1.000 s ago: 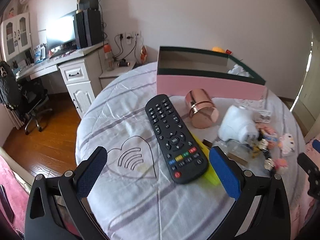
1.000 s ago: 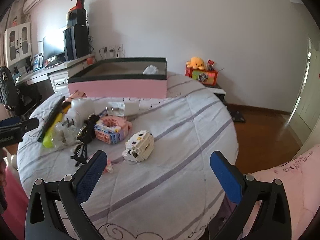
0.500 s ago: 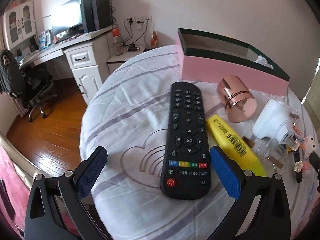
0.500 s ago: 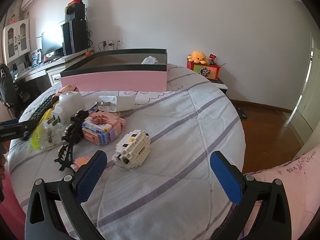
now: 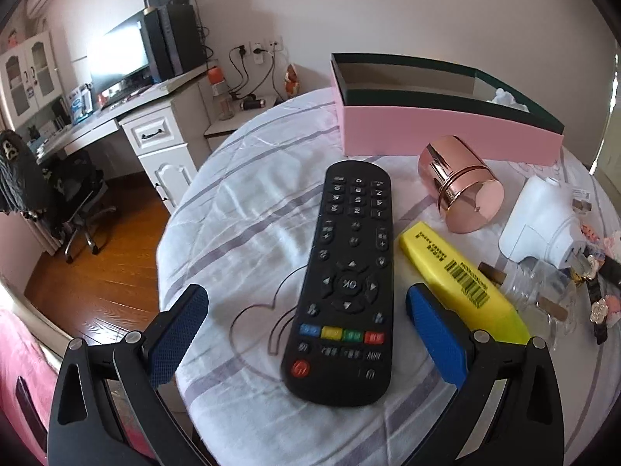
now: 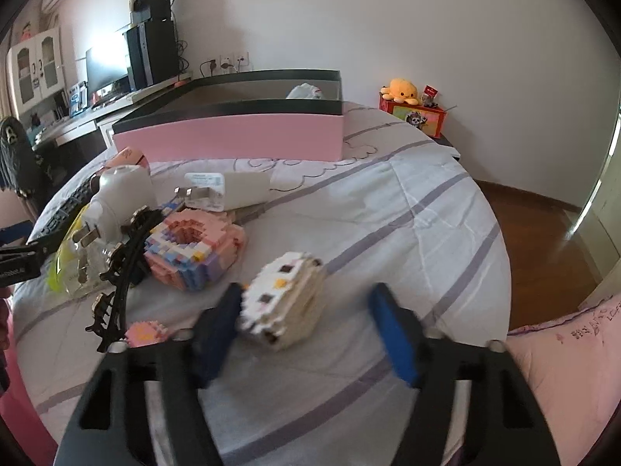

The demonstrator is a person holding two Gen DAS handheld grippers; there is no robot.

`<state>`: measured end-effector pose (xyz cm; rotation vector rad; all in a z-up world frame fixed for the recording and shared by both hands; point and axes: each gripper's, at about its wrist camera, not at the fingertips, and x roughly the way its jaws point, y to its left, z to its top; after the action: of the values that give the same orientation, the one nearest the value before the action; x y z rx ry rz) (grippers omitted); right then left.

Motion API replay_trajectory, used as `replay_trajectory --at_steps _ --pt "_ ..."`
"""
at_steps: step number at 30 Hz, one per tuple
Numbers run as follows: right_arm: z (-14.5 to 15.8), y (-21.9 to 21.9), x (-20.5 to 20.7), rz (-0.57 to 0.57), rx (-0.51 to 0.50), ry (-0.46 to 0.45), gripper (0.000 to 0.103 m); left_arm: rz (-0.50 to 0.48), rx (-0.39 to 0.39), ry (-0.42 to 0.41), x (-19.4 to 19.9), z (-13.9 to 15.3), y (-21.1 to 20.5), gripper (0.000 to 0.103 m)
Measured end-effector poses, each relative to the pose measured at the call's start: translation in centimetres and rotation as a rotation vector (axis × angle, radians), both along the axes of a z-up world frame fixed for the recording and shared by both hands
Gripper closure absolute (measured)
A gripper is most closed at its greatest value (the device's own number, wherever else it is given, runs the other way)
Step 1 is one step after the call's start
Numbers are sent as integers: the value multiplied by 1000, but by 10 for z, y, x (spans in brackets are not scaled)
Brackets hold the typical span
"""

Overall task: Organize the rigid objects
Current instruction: 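Grasp the black remote with the left tool while the right tool grasps the block figure, then lower the remote and block figure into the pink box and open both tools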

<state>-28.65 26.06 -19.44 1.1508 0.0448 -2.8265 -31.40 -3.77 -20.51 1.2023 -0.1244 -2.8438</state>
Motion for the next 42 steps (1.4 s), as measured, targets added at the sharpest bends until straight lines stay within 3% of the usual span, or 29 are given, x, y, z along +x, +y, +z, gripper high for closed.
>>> replay_trajectory --at_steps 2,4,6,9,12,28,35,42 --pt "1 7 -1 -5 -13 0 57 -19 21 10 -5 -1 2 0" --pt "2 12 -3 -6 -27 -2 61 -44 25 13 -9 -2 4 6" --pt "1 13 -4 -1 -31 0 61 -76 41 24 -9 -1 5 33" --pt "1 12 -5 -1 -30 7 61 -125 38 36 -9 0 10 58" --pt "1 11 -6 -2 -29 9 61 -140 21 41 -8 1 14 59" --pt "12 14 -2 6 -49 20 61 -162 95 76 17 22 6 59" --pt "25 11 3 23 -51 49 61 -172 124 102 25 38 4 59" --pt "54 -1 3 66 -39 112 61 -193 127 181 33 71 8 59"
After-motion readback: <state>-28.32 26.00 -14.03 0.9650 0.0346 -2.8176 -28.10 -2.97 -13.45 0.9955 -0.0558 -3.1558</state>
